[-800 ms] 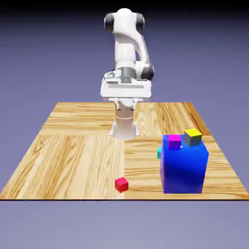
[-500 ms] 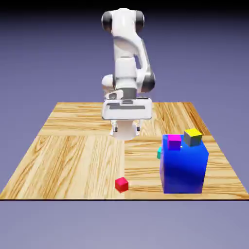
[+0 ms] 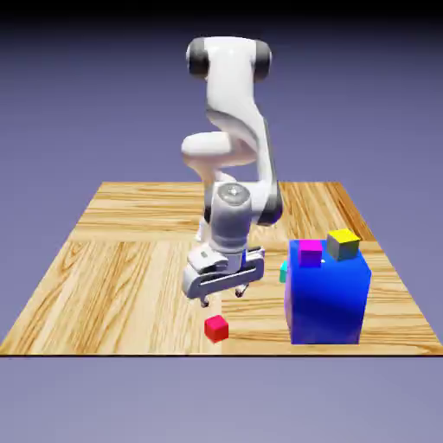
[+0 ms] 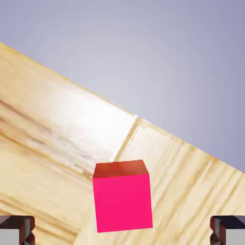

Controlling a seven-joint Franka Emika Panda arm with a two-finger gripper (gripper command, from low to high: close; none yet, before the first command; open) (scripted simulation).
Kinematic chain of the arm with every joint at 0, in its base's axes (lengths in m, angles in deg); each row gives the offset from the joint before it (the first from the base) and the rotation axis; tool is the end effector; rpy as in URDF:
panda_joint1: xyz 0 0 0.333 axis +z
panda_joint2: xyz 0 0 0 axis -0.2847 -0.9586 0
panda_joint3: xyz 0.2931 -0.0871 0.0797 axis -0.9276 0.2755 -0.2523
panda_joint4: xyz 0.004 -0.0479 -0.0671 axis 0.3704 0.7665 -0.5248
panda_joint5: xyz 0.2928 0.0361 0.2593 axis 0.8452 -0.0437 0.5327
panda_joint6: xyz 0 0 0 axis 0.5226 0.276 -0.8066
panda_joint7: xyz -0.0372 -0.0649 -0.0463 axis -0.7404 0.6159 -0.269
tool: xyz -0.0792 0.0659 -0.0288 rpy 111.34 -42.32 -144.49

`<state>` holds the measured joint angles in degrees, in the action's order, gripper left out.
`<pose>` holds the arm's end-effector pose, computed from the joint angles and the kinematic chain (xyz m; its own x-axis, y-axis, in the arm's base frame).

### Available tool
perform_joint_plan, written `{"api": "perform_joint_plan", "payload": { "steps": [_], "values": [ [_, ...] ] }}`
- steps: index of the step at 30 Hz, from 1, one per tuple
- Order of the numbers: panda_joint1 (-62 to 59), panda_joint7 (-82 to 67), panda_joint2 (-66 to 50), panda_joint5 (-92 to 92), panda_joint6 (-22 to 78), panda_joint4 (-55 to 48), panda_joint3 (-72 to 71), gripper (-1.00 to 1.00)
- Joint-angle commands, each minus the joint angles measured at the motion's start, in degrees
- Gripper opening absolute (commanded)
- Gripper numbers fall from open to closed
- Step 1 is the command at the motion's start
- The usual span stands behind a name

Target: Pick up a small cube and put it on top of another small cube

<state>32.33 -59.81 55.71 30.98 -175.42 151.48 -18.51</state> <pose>0.5156 0.0086 0.1962 0.9590 -0.2405 -0.1500 -0.2158 -0.9626 0.1638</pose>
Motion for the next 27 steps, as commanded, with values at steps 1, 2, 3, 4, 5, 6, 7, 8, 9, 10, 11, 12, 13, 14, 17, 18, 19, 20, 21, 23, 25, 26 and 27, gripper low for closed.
{"api": "perform_joint_plan", "payload": {
  "steps": [1,2,3,4,5,6,7,8,9,10,11,12,13,14,17,18,19,20,21,23,25,26,27],
  "values": [
    [0.6,-0.9,-1.9,-0.1,1.3,-1.1,0.5,0.0],
    [0.6,-0.9,-1.9,-0.1,1.3,-1.1,0.5,0.0],
    [0.1,-1.1,-4.0,0.3,-0.8,-1.0,0.2,0.0],
    [-0.3,-1.3,-6.1,0.7,-3.0,-0.9,-0.2,0.0],
    [-0.8,-1.6,-8.2,1.1,-5.2,-0.8,-0.6,0.0],
    [-1.2,-1.8,-10.2,1.5,-7.4,-0.7,-1.0,0.0],
    [-1.3,-1.8,-10.5,1.5,-7.7,-0.7,-1.0,0.0],
    [-1.3,-1.8,-10.5,1.5,-7.7,-0.7,-1.0,-1.0],
    [-1.3,-1.8,-10.5,1.5,-7.7,-0.7,-1.0,-1.0],
    [-0.8,-1.6,-8.4,1.1,-5.5,-0.8,-0.6,-1.0],
    [-0.4,-1.4,-6.4,0.7,-3.3,-0.9,-0.3,-1.0],
    [0.1,-1.2,-4.3,0.3,-1.1,-1.0,0.1,-1.0],
    [0.5,-0.9,-2.2,-0.1,1.0,-1.1,0.5,-1.0],
    [-0.1,-0.1,-0.1,-0.1,1.2,-0.9,-0.4,-1.0],
    [-0.9,0.4,6.1,-0.6,2.8,-1.2,-4.1,-1.0],
    [-0.8,0.0,8.2,-0.9,3.8,-1.6,-5.5,-1.0],
    [-0.7,-0.5,10.3,-1.3,4.9,-2.0,-6.9,-1.0],
    [-0.6,-1.0,12.3,-1.6,5.9,-2.5,-8.3,-1.0],
    [-0.4,-1.5,14.4,-2.0,7.0,-2.9,-9.7,-1.0],
    [1.7,-5.5,17.6,-3.4,11.2,-5.0,-12.8,-1.0],
    [4.4,-10.5,20.6,-5.1,16.1,-7.6,-15.9,-1.0],
    [5.8,-13.0,22.1,-6.0,18.6,-8.9,-17.5,-1.0],
    [7.1,-15.5,23.5,-6.8,21.1,-10.2,-19.0,-1.0]
  ]
}}
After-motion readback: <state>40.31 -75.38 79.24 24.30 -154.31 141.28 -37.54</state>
